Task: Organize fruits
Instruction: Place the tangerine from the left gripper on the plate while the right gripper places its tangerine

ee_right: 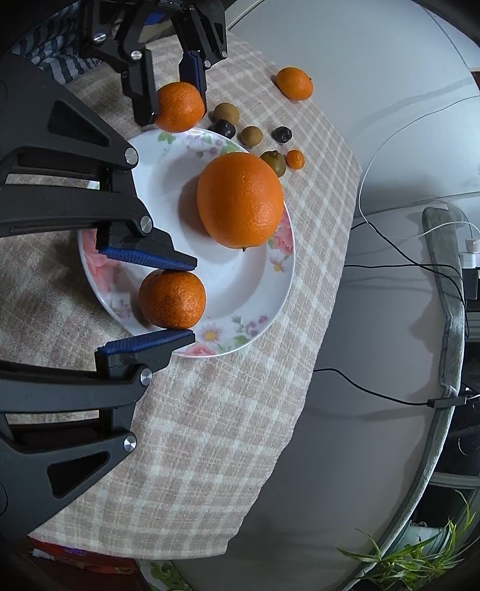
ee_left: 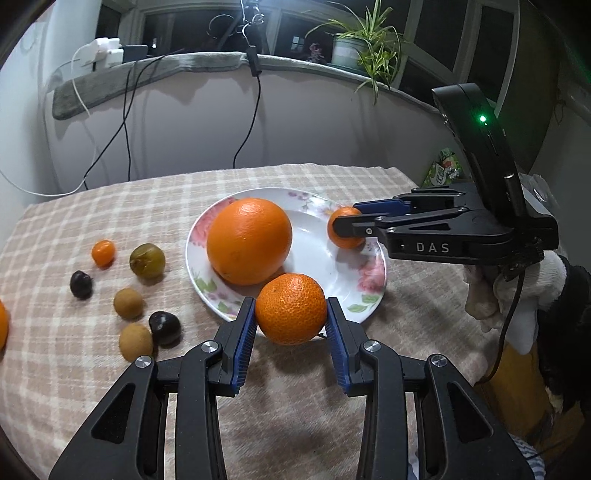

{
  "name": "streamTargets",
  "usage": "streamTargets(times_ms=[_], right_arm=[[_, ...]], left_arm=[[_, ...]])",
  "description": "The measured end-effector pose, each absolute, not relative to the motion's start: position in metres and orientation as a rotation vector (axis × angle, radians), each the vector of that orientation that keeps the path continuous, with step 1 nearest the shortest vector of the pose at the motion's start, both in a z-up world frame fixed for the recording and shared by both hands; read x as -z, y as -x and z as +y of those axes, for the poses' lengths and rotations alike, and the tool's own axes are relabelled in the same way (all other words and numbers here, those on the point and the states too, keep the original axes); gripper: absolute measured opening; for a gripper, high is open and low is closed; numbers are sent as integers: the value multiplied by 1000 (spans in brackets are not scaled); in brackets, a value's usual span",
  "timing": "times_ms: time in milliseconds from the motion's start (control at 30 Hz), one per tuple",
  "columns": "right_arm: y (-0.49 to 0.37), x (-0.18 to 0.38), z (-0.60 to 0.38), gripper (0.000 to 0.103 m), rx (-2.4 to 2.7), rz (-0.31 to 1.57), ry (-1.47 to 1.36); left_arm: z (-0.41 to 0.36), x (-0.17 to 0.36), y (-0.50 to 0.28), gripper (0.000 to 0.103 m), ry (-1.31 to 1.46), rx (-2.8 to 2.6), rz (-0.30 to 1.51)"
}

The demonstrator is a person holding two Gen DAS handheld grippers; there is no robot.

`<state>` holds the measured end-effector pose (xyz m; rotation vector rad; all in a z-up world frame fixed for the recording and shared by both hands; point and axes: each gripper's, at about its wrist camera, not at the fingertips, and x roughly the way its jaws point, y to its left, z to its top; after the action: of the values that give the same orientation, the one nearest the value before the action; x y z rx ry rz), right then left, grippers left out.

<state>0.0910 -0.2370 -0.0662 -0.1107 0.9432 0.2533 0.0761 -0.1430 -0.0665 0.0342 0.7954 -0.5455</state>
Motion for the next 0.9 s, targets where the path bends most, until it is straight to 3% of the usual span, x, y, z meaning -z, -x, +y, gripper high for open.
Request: streamTargets(times_ms=[600, 667, 700, 800, 900], right_arm=[[-97, 71, -231, 34, -256, 947, 130], [-98, 71, -231, 34, -256, 948, 132], [-98, 71, -231, 38, -252, 947, 135], [-96, 67, -233, 65, -238, 920, 144], [-94, 62, -236, 69, -240, 907, 127]], left_arm=[[-153, 73, -79, 37, -47, 558, 824], [-152, 72, -79, 46, -42, 554, 823], [-151, 71, -79, 51, -38, 554, 820], [-149, 67, -78, 53, -35, 553, 809], [-147, 67, -78, 53, -33, 549, 805]])
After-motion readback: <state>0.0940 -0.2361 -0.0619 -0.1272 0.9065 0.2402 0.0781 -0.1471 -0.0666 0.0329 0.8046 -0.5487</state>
